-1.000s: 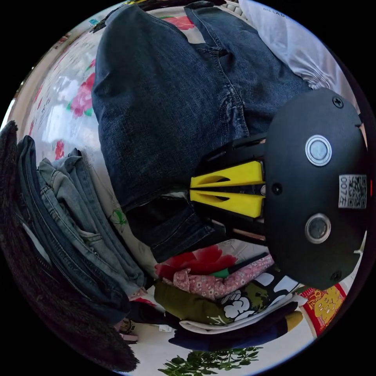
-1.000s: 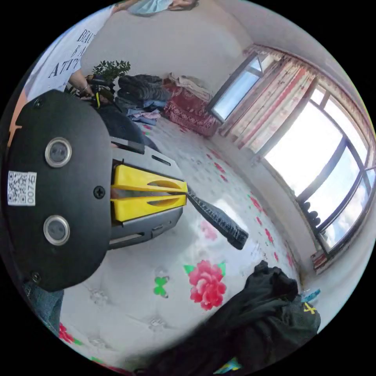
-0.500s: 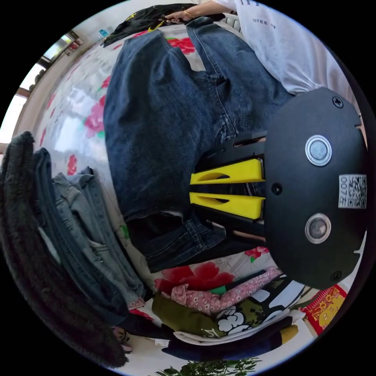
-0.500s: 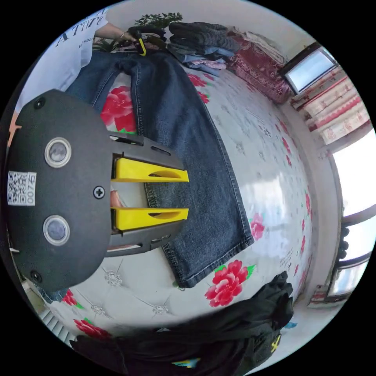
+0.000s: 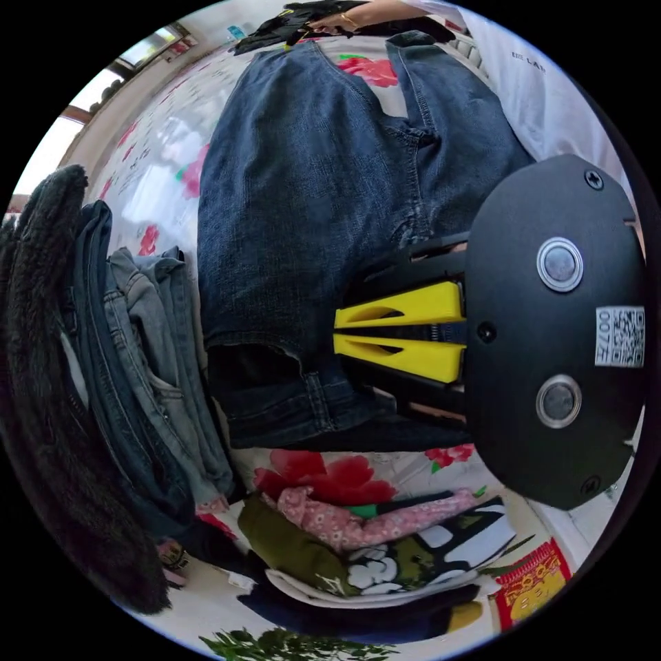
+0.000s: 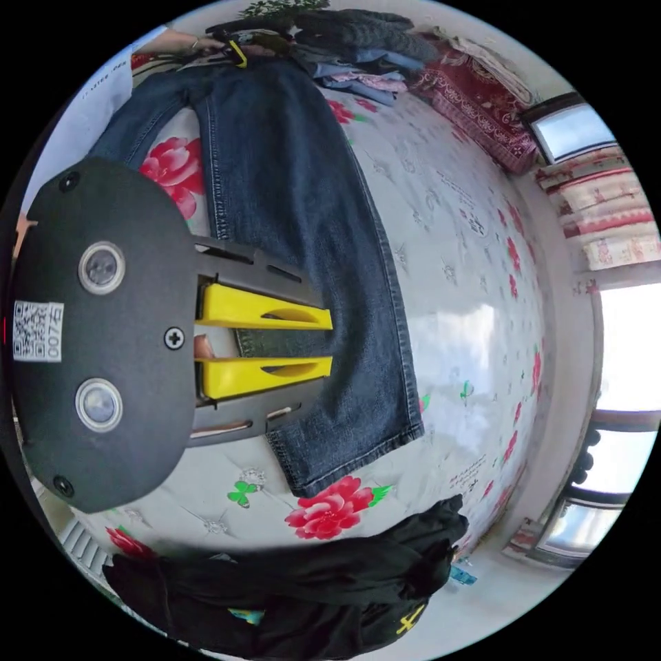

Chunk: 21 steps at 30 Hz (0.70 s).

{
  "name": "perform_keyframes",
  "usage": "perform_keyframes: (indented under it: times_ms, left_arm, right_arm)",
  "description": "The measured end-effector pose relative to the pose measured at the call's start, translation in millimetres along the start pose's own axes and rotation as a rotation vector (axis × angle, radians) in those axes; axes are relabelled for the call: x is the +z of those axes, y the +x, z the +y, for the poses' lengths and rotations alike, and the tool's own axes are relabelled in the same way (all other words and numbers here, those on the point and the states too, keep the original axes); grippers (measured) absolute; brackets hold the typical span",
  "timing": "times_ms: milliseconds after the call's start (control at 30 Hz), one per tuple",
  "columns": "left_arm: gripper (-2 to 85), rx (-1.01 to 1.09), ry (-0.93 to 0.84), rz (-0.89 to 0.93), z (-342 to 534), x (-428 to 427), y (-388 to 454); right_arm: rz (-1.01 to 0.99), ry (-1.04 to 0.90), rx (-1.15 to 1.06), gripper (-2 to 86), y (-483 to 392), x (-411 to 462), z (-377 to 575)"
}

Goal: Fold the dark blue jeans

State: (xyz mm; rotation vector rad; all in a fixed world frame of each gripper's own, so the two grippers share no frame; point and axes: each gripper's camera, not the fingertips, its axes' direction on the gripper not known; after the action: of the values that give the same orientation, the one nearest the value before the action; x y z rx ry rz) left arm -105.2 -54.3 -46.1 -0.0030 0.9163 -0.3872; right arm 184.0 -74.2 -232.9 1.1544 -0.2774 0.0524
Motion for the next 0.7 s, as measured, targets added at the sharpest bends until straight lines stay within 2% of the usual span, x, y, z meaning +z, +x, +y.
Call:
perform_keyframes:
  times_ms: [67, 167, 233, 300, 333, 400, 567, 700]
  left_arm:
    - [1.0, -0.039, 0.046, 0.019, 30, -27, -12]
    - [3.5, -0.192, 0.085, 0.061, 101, -69, -47]
    - [4.7, -0.326, 0.091, 0.067, 151, -87, -71]
    - [5.5, -0.545, 0.080, 0.037, 219, -105, -99]
    - [5.9, -0.589, 0.076, 0.041, 235, -107, -105]
    - [7.2, -0.719, 0.043, 0.103, 283, -108, -123]
    - [9.5, -0.853, 0.033, 0.391, 328, -77, -148]
    - [9.0, -0.877, -0.010, 0.460, 322, -62, -167]
  right_arm:
    - [-0.122, 0.073, 0.025, 8.1, 12, -42, 36]
    - [-0.218, 0.079, 0.120, 8.7, 44, -81, 106]
    - [-0.196, 0.068, 0.209, 9.0, 66, -101, 155]
    - [-0.150, 0.055, 0.338, 9.3, 89, -121, 207]
    - [-0.123, 0.043, 0.451, 9.5, 102, -131, 243]
    - [-0.083, 0.005, 0.575, 9.6, 116, -142, 290]
    - [-0.088, -0.038, 0.769, 10.0, 145, -148, 367]
    - [-0.125, 0.037, 0.817, 9.5, 154, -156, 376]
